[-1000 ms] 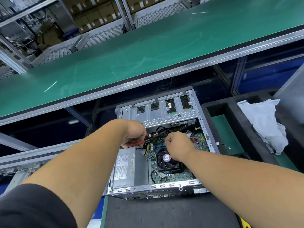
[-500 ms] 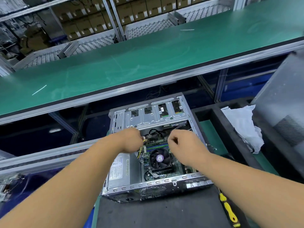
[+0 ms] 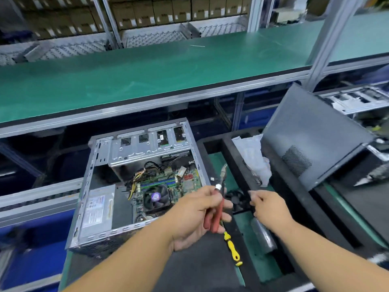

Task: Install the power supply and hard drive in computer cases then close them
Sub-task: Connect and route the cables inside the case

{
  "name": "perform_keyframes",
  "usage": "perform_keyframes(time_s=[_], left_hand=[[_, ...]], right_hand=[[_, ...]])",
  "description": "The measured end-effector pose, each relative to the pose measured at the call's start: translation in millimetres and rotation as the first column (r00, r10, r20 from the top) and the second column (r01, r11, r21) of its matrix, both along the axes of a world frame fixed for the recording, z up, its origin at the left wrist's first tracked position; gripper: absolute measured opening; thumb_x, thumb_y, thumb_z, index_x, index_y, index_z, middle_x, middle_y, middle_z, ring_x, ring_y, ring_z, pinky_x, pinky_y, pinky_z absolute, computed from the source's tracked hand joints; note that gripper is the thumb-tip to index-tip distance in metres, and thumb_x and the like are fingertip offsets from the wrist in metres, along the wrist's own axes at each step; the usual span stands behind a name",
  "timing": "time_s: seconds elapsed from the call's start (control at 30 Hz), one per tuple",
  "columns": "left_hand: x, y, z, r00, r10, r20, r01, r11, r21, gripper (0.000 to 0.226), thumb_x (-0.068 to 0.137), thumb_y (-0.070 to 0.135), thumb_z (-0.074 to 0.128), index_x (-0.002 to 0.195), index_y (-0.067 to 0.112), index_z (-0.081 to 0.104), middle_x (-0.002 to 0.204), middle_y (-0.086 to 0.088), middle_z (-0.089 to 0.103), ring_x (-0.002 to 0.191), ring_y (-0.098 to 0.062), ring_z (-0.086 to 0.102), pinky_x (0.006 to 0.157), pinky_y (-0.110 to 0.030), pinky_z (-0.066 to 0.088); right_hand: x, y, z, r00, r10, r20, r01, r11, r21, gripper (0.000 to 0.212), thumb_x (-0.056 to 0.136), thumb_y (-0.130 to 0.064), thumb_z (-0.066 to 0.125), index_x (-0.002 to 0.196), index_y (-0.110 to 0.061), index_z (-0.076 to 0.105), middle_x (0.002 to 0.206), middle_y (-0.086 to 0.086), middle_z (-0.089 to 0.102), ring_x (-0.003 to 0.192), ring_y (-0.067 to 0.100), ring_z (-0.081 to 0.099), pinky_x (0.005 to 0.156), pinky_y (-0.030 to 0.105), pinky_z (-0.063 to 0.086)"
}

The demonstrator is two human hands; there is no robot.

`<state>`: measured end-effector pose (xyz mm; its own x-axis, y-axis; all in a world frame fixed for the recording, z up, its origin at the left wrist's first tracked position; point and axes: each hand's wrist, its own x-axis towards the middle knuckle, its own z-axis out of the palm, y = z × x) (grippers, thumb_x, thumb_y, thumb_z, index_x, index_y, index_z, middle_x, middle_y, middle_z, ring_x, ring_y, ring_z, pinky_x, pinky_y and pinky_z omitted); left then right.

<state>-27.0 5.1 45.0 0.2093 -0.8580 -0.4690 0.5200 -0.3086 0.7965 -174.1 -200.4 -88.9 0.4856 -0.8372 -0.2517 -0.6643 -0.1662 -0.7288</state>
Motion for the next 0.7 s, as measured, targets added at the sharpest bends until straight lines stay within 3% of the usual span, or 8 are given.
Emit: perform_keyframes(time_s=[0.13, 0.23, 0.33, 0.4, 0.5, 0.57, 0.63, 0.7], left_hand=[[-19.4, 1.7, -14.2, 0.957, -0.199, 0.209, 0.174, 0.976, 0.134, 0.043, 0.082, 0.025, 0.071, 0.120, 0.013, 0.054, 0.100, -0.010, 0.064, 0.078, -0.026, 0.053, 0.058, -0.028, 0.047], [-27.3, 2.5, -30.5, 0.729, -0.498, 0.471, 0.369, 0.864, 0.342, 0.041, 0.087, 0.024, 0.075, 0.122, 0.020, 0.054, 0.091, 0.005, 0.059, 0.073, -0.012, 0.052, 0.061, -0.022, 0.045], [-29.0, 12.0, -51.5, 0.535, -0.646, 0.544, 0.421, 0.763, 0.491, 0.041, 0.089, 0.021, 0.074, 0.125, 0.023, 0.054, 0.089, 0.013, 0.059, 0.072, -0.001, 0.052, 0.072, -0.019, 0.047], [-27.4, 22.1, -64.5, 0.464, -0.674, 0.574, 0.382, 0.737, 0.557, 0.041, 0.088, 0.026, 0.072, 0.125, 0.030, 0.054, 0.100, 0.013, 0.062, 0.084, -0.001, 0.059, 0.087, -0.022, 0.050], [-19.3, 40.2, -88.7, 0.154, -0.702, 0.695, 0.216, 0.710, 0.670, 0.058, 0.088, 0.045, 0.065, 0.141, 0.040, 0.042, 0.132, 0.015, 0.050, 0.123, -0.007, 0.050, 0.108, -0.029, 0.040], [-18.1, 50.6, -104.5, -0.005, -0.692, 0.722, 0.100, 0.718, 0.689, 0.065, 0.091, 0.049, 0.058, 0.149, 0.042, 0.030, 0.144, 0.015, 0.040, 0.134, -0.011, 0.040, 0.111, -0.035, 0.035], [-20.7, 59.1, -118.8, -0.076, -0.693, 0.717, -0.003, 0.719, 0.695, 0.067, 0.094, 0.049, 0.054, 0.153, 0.042, 0.023, 0.150, 0.014, 0.034, 0.139, -0.013, 0.035, 0.113, -0.037, 0.031], [-23.9, 65.4, -129.0, -0.118, -0.694, 0.710, -0.066, 0.719, 0.692, 0.072, 0.094, 0.052, 0.054, 0.157, 0.039, 0.021, 0.152, 0.013, 0.032, 0.141, -0.015, 0.034, 0.116, -0.037, 0.027]], right_hand=[[-31.9, 25.8, -22.7, 0.980, 0.098, -0.171, -0.107, 0.993, -0.046, 0.016, 0.099, -0.023, 0.062, 0.093, -0.024, 0.076, 0.093, -0.007, 0.076, 0.087, 0.016, 0.069, 0.078, 0.029, 0.053], [-48.6, 33.8, -33.6, 0.960, 0.193, -0.201, -0.200, 0.980, -0.015, 0.017, 0.099, -0.020, 0.060, 0.087, -0.031, 0.067, 0.082, -0.011, 0.070, 0.070, 0.000, 0.060, 0.058, 0.009, 0.040], [-52.4, 32.8, -40.1, 0.944, 0.266, -0.194, -0.276, 0.961, -0.023, 0.017, 0.099, -0.019, 0.059, 0.091, -0.030, 0.067, 0.074, -0.012, 0.066, 0.064, -0.001, 0.058, 0.057, 0.006, 0.038], [-48.3, 28.0, -42.8, 0.933, 0.298, -0.201, -0.316, 0.947, -0.064, 0.016, 0.098, -0.019, 0.057, 0.098, -0.026, 0.072, 0.082, -0.014, 0.064, 0.072, 0.004, 0.059, 0.061, 0.008, 0.038], [-39.3, 18.5, -45.9, 0.919, 0.329, -0.216, -0.360, 0.925, -0.121, 0.020, 0.099, -0.020, 0.056, 0.106, -0.026, 0.073, 0.101, -0.012, 0.065, 0.085, 0.010, 0.060, 0.075, 0.022, 0.048], [-34.8, 12.4, -49.0, 0.911, 0.348, -0.222, -0.382, 0.915, -0.134, 0.019, 0.099, -0.021, 0.055, 0.108, -0.027, 0.071, 0.106, -0.009, 0.068, 0.090, 0.013, 0.063, 0.079, 0.027, 0.052], [-31.8, 6.4, -53.5, 0.904, 0.358, -0.235, -0.395, 0.909, -0.133, 0.019, 0.099, -0.021, 0.055, 0.109, -0.029, 0.070, 0.105, -0.009, 0.068, 0.089, 0.013, 0.064, 0.072, 0.025, 0.053], [-28.8, -0.2, -56.5, 0.907, 0.345, -0.243, -0.379, 0.919, -0.109, 0.024, 0.099, -0.019, 0.054, 0.112, -0.034, 0.069, 0.103, -0.013, 0.066, 0.080, 0.007, 0.060, 0.055, 0.015, 0.043]])
